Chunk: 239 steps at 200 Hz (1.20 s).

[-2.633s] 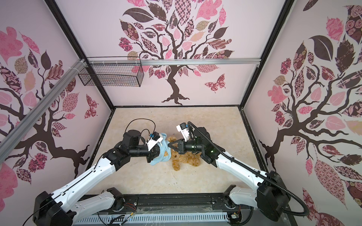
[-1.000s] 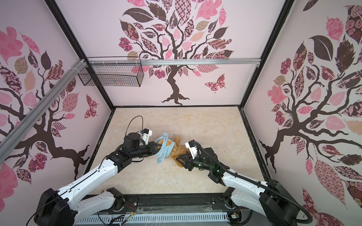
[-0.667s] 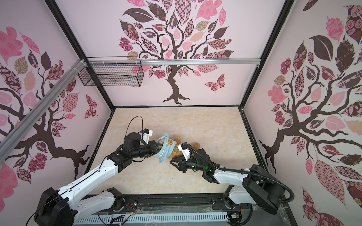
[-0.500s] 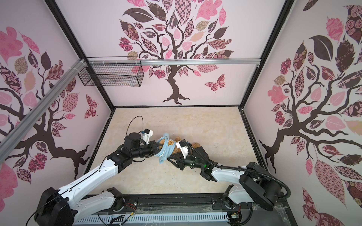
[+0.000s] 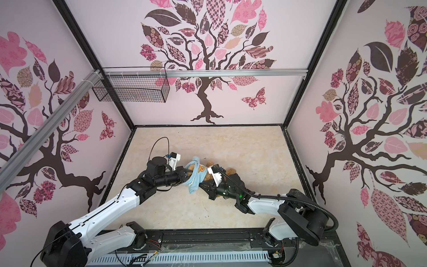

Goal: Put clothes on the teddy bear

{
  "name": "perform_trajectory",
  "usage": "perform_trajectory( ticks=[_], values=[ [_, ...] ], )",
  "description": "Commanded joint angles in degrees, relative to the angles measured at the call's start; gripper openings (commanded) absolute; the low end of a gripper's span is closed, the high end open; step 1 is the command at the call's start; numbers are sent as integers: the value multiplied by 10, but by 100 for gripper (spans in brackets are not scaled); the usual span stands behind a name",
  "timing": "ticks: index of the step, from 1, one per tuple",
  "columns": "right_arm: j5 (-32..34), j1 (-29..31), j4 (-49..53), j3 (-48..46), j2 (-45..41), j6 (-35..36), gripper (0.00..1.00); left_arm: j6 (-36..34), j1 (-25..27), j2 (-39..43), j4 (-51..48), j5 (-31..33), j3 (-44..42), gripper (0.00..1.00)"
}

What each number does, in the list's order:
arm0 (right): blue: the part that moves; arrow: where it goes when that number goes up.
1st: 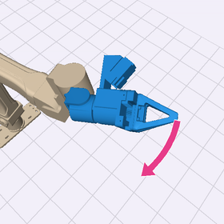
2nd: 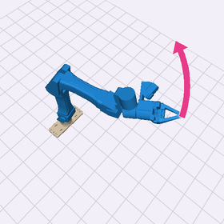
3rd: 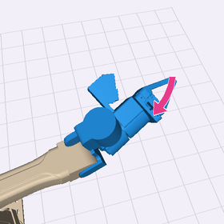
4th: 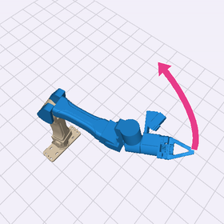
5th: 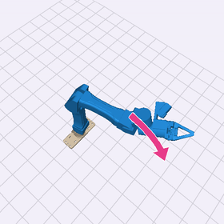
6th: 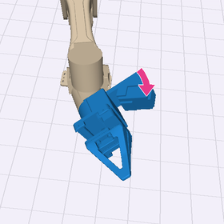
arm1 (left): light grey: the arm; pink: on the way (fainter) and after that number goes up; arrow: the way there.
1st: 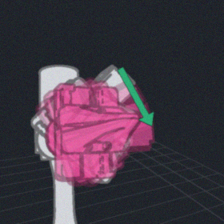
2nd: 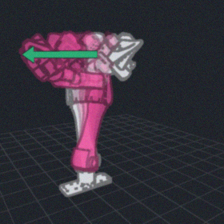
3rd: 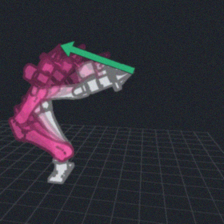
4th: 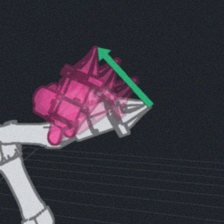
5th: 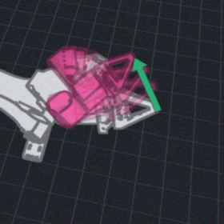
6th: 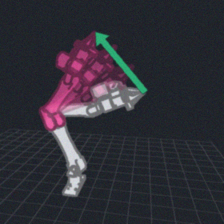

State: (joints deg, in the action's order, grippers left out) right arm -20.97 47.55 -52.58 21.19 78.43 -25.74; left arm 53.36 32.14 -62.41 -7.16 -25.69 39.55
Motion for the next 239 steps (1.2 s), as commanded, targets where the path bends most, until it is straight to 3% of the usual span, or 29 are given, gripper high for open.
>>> perform_trajectory(
  ticks=[1,58,94,115,126,150,161,196,212,239],
  values=[
    [96,0,76,-42,-21,0,0,10,-8,17,16,-16,37,0],
    [270,-12,213,-99,-64,-52,0,-17,-80,31,-37,-132,70,0],
    [238,-85,254,-123,-80,-80,0,-52,-113,30,-68,-158,85,0],
    [223,-87,261,-119,-83,-68,0,-51,-121,29,-41,-166,78,0],
    [183,-88,240,-114,-89,-47,0,-81,-118,24,-40,-177,77,0],
    [31,-87,207,-75,-106,8,0,-195,-104,26,-66,-159,69,0],
    [-21,-88,226,-50,-117,30,5,-263,-91,34,-77,-143,65,0],
    [-46,-93,370,19,-202,73,26,-470,-42,78,-96,-59,45,0],
    [-79,-117,417,44,-231,64,37,-537,-38,87,-98,-51,36,0],
    [-232,-214,406,72,-234,-26,43,-640,-37,103,-109,-80,31,0]
  ],
)
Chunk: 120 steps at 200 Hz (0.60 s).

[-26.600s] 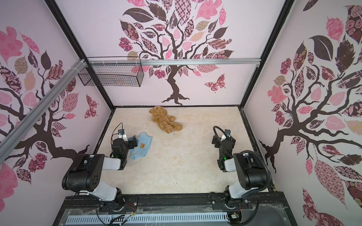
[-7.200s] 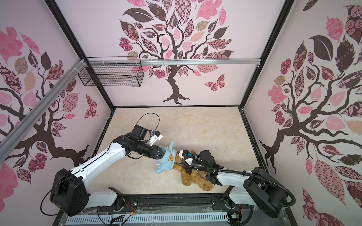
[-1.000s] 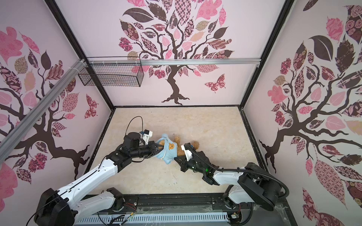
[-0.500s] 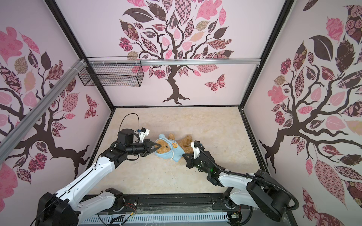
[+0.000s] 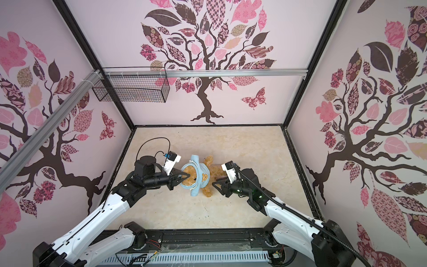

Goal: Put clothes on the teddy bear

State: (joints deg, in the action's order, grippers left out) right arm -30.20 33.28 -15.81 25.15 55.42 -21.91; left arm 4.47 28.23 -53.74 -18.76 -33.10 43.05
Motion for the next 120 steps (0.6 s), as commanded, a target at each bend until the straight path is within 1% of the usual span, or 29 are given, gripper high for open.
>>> perform_trajectory(
  ticks=[1,13,23,41,72,120],
  values=[
    [-145,-75,36,33,-3,-69,43,-154,3,16,8,-6,-4,0],
    [-187,-101,-4,38,12,-119,44,-178,3,24,17,-20,-12,0],
    [-204,-101,-26,46,25,-136,44,-193,3,28,21,-36,-17,0],
    [-229,-100,-77,56,58,-176,44,-198,3,29,31,-52,-24,0],
    [-231,-91,-114,84,109,-196,44,-198,5,20,33,-64,-24,0],
    [-211,-48,-147,129,177,-212,44,-199,6,18,31,-64,-26,0]
  ],
)
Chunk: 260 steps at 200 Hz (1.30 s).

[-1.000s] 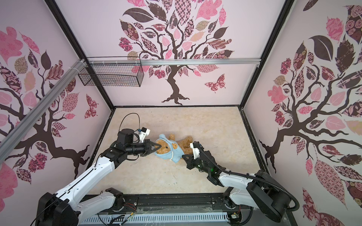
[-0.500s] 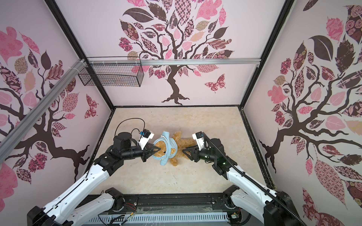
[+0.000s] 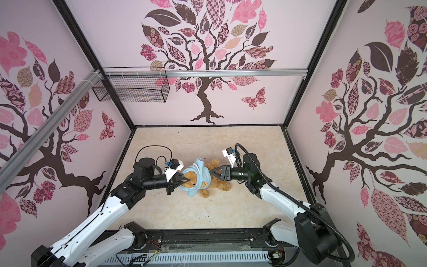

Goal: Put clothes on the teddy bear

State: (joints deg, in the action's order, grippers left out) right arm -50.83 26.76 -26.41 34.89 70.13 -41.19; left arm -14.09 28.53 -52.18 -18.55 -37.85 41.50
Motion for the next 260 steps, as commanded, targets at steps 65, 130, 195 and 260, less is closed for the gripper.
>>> perform_trajectory(
  ticks=[65,130,195,260],
  values=[
    [79,37,-21,53,71,-18,0,-27,7,12,18,-13,-13,0],
    [253,-133,-73,-144,14,-85,0,-42,13,113,36,-47,-59,0],
    [150,-101,-60,-119,41,17,1,-74,17,117,53,-6,-47,0],
    [304,50,80,-91,-195,242,38,-230,24,49,-57,11,32,0]
  ],
)
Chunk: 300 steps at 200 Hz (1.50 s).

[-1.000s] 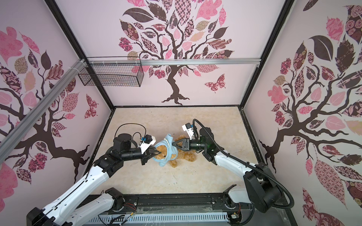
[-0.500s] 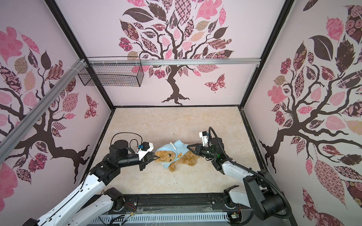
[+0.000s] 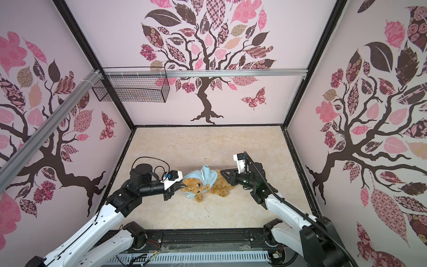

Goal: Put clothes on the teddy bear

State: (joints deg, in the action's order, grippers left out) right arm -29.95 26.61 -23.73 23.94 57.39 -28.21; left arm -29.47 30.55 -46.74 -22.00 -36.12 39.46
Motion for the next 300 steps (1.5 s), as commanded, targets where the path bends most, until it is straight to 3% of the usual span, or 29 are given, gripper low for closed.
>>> perform_trajectory(
  ticks=[1,30,66,92,122,143,170,186,208,254,300],
  values=[
    [95,53,53,19,-70,114,38,-78,4,-5,-23,-6,52,0],
    [71,91,52,50,-94,168,47,-148,6,-9,-46,-5,74,0],
    [126,204,97,133,-56,289,53,-187,26,-29,-77,22,94,0],
    [72,208,129,196,26,286,55,-207,66,-38,-83,58,97,0],
    [21,208,147,222,100,265,56,-211,78,-50,-92,64,103,0],
    [-2,208,155,227,128,244,49,-213,80,-52,-92,66,102,0],
    [46,208,201,249,152,219,15,-221,82,-52,-101,73,103,0],
    [98,194,245,274,172,191,9,-229,88,-49,-107,80,102,0],
    [65,140,254,282,199,134,1,-234,101,-42,-113,89,97,0],
    [64,71,235,275,214,97,0,-219,105,-3,-101,82,72,0],
    [61,41,234,297,243,93,5,-195,105,27,-80,70,45,0]
  ],
)
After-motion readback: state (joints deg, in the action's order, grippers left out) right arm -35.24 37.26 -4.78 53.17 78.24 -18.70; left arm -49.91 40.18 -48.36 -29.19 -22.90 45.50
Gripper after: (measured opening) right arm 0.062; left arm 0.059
